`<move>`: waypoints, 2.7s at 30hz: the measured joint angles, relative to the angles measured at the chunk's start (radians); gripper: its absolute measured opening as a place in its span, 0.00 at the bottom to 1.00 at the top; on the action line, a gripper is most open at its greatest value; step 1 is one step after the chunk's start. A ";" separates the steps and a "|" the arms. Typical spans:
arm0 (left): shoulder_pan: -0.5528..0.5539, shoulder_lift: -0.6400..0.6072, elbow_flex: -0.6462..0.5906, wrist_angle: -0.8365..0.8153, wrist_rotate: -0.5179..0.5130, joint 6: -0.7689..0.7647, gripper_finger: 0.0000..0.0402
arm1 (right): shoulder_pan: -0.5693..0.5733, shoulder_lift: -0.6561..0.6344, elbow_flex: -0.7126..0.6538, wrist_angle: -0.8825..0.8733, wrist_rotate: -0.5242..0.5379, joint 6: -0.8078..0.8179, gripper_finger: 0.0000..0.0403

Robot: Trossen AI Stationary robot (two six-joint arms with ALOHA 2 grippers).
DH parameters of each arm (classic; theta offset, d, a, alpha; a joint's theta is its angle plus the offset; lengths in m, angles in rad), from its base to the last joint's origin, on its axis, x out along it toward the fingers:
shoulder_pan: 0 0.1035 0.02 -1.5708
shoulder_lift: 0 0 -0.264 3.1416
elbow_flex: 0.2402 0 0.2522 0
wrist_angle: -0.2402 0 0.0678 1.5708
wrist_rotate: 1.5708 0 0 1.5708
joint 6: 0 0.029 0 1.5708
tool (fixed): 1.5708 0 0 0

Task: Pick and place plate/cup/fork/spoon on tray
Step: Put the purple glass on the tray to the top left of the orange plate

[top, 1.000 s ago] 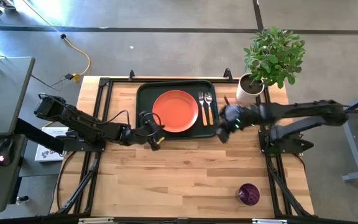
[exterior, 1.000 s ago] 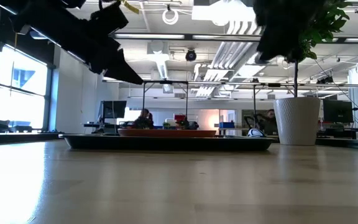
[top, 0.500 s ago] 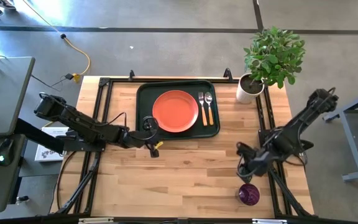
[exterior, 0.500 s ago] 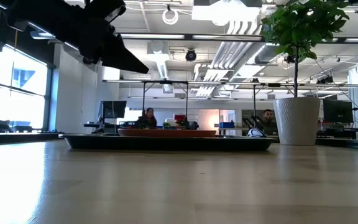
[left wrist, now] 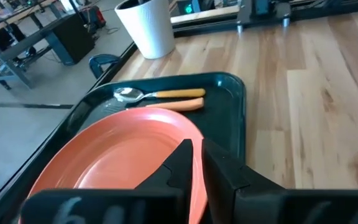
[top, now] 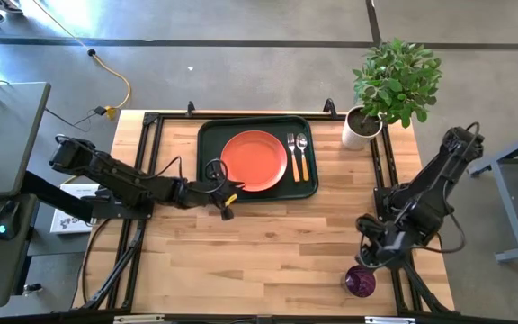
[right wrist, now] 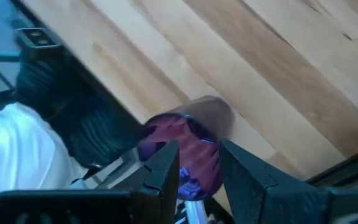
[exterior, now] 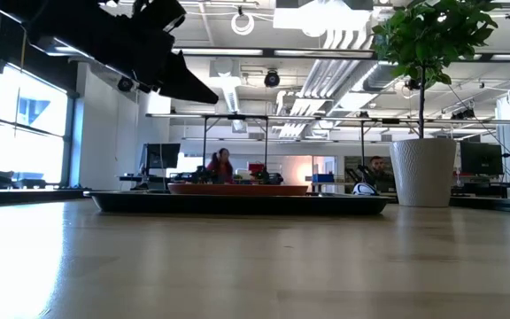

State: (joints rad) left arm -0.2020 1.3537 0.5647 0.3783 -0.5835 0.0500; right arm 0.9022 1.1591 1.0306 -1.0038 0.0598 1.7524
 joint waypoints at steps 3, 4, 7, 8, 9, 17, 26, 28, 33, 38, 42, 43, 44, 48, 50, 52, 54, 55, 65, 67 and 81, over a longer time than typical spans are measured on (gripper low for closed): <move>0.018 0.000 -0.013 0.034 0.000 -0.023 0.10 | 0.021 0.033 0.055 -0.030 0.040 -0.036 0.26; 0.024 0.000 -0.018 0.040 0.000 -0.032 0.12 | 0.027 0.048 0.068 -0.033 0.045 -0.049 0.26; 0.042 0.000 -0.025 0.046 0.001 -0.049 0.16 | 0.055 0.100 0.087 -0.029 0.029 -0.068 0.26; 0.046 0.000 -0.025 0.047 0.001 -0.049 0.17 | 0.067 0.118 0.087 -0.028 0.011 -0.071 0.26; 0.049 0.000 -0.025 0.047 0.001 -0.048 0.18 | 0.078 0.135 0.087 -0.029 -0.008 -0.076 0.26; 0.080 0.000 -0.025 0.092 0.098 -0.049 0.26 | 0.135 0.202 0.088 -0.135 0.040 -0.033 0.27; 0.086 0.000 -0.025 0.087 0.173 -0.048 0.26 | 0.135 0.203 0.081 -0.144 0.128 -0.112 0.41; 0.086 0.000 -0.025 0.087 0.173 -0.051 0.26 | 0.130 0.203 0.080 -0.139 0.104 -0.121 0.43; 0.086 0.000 -0.025 0.065 0.173 -0.079 0.26 | 0.130 0.203 0.080 -0.104 0.116 -0.162 0.45; 0.086 0.000 -0.025 -0.008 0.173 -0.124 0.26 | 0.130 0.238 0.080 -0.105 0.120 -0.164 0.45; 0.085 0.001 -0.025 -0.063 0.170 -0.174 0.26 | 0.130 0.298 0.079 -0.101 0.033 -0.183 0.45; 0.084 0.001 -0.025 -0.067 0.169 -0.179 0.26 | 0.130 0.310 0.079 -0.097 0.017 -0.190 0.45; 0.084 0.001 -0.025 -0.068 0.167 -0.180 0.26 | 0.130 0.321 0.079 -0.092 0.006 -0.199 0.45; 0.084 0.001 -0.025 -0.061 0.162 -0.179 0.26 | 0.129 0.341 0.079 -0.082 0.009 -0.238 0.45; 0.084 0.001 -0.025 -0.056 0.155 -0.179 0.26 | 0.123 0.341 0.079 -0.080 0.035 -0.247 0.43; 0.084 0.001 -0.025 -0.054 0.155 -0.179 0.26 | 0.113 0.341 0.079 -0.072 0.058 -0.267 0.37; 0.084 0.001 -0.025 -0.055 0.154 -0.182 0.26 | 0.098 0.341 0.079 -0.058 0.069 -0.299 0.28; 0.083 0.001 -0.025 -0.061 0.155 -0.193 0.26 | 0.086 0.341 0.079 -0.055 0.077 -0.318 0.23; 0.040 0.001 -0.025 -0.170 0.153 -0.284 0.26 | -0.055 0.340 0.078 0.010 0.186 -0.490 0.04; 0.028 0.001 -0.025 -0.165 0.153 -0.284 0.26 | -0.086 0.340 0.078 0.042 0.220 -0.586 0.01; -0.039 0.011 -0.025 0.164 0.280 -0.146 0.49 | -0.410 0.340 0.078 0.342 0.274 -1.240 0.01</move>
State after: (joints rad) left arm -0.2409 1.3646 0.5396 0.5422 -0.3035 -0.0960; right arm 0.4919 1.4990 1.1088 -0.6622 0.3334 0.5128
